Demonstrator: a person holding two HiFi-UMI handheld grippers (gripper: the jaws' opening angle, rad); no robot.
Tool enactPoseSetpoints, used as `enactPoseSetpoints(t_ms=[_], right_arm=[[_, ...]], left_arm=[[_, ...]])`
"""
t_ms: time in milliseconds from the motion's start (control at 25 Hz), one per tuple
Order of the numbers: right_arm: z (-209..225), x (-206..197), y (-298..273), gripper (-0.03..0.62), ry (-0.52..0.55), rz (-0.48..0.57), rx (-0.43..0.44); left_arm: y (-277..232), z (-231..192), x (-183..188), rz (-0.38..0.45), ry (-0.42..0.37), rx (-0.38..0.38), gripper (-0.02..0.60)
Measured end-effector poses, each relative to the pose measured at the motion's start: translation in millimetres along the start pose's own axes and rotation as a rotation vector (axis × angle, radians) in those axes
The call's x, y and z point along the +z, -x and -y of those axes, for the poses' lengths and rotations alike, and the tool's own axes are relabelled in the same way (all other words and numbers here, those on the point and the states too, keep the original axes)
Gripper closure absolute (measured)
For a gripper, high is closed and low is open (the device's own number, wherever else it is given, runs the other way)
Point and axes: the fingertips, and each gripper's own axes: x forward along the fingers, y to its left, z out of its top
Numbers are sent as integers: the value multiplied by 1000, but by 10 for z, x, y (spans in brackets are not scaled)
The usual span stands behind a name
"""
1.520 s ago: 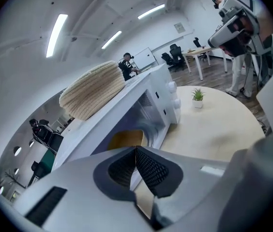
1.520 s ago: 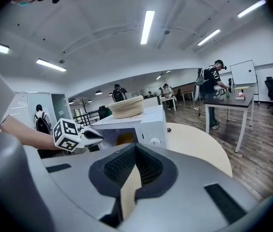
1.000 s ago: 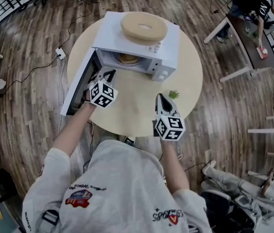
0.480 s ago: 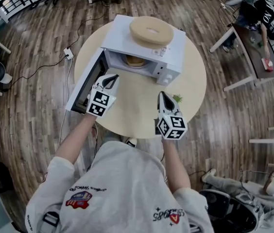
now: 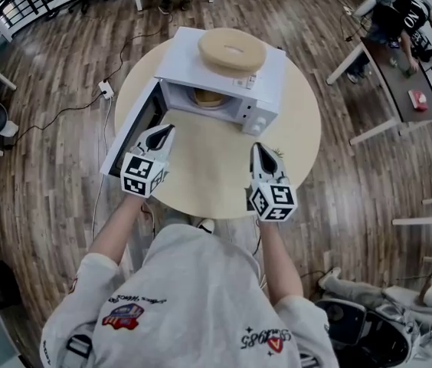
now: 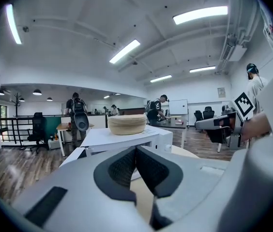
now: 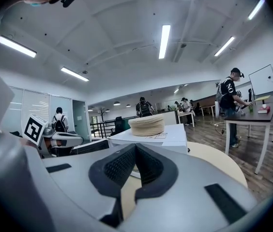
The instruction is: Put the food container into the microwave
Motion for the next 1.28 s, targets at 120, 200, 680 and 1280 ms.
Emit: enactPoseSetpoints(t_ms=[120, 200, 680, 1280], right_arm=[[23, 38, 34, 602, 2, 9, -3], [33, 67, 42, 602, 5, 15, -2], [75, 42, 49, 602, 8, 10, 18], [126, 4, 41, 602, 12, 1, -3]], left_arm=[[43, -31, 74, 20, 6, 5, 577], [43, -47, 91, 22, 13, 10, 575], [-44, -19, 8, -3, 31, 6, 575], [-92, 20, 21, 10, 45, 0, 575]])
